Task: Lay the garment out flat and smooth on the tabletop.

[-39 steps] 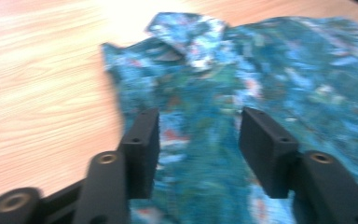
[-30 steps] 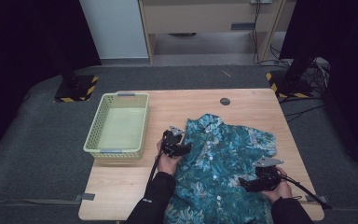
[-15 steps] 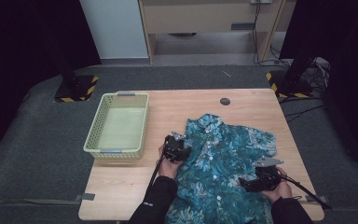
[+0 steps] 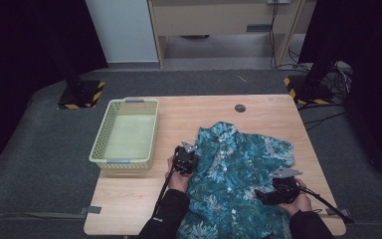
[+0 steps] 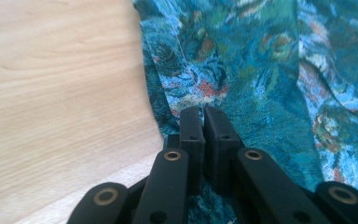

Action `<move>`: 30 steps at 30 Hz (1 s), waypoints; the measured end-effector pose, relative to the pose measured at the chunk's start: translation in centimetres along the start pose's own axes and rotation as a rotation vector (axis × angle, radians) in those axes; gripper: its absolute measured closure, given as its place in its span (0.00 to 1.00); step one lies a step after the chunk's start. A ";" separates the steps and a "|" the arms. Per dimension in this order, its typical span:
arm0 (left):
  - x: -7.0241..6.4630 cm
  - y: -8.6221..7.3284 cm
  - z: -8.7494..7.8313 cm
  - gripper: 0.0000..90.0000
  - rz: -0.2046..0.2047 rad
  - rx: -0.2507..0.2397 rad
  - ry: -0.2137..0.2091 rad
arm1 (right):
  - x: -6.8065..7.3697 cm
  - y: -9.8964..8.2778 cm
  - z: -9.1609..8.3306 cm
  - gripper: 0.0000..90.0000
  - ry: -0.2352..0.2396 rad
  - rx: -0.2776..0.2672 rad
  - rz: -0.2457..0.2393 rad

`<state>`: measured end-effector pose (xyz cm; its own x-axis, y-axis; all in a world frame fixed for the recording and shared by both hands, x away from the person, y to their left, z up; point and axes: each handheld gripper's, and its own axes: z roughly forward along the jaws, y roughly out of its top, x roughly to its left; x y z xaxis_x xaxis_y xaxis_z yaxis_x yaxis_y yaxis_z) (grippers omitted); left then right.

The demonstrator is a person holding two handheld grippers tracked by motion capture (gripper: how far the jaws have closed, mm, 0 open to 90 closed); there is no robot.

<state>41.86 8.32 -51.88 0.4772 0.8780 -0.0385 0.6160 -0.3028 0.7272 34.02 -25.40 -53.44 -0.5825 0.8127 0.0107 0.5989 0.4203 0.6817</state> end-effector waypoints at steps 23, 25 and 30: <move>7.1 0.6 -8.0 0.88 -0.031 -0.090 0.256 | 0.0 0.0 0.0 0.04 -0.002 0.003 0.002; 6.7 0.3 -7.9 0.86 -0.022 -0.089 0.243 | 0.0 0.0 0.0 0.04 -0.002 0.004 0.003; 4.9 -0.5 -6.6 0.77 -0.006 -0.078 0.141 | 0.0 0.0 0.0 0.04 -0.003 0.004 0.003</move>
<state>39.77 15.22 -47.92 0.3773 0.9248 0.0498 0.5653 -0.2725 0.7786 33.98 -25.37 -53.40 -0.5792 0.8151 0.0109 0.6029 0.4193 0.6788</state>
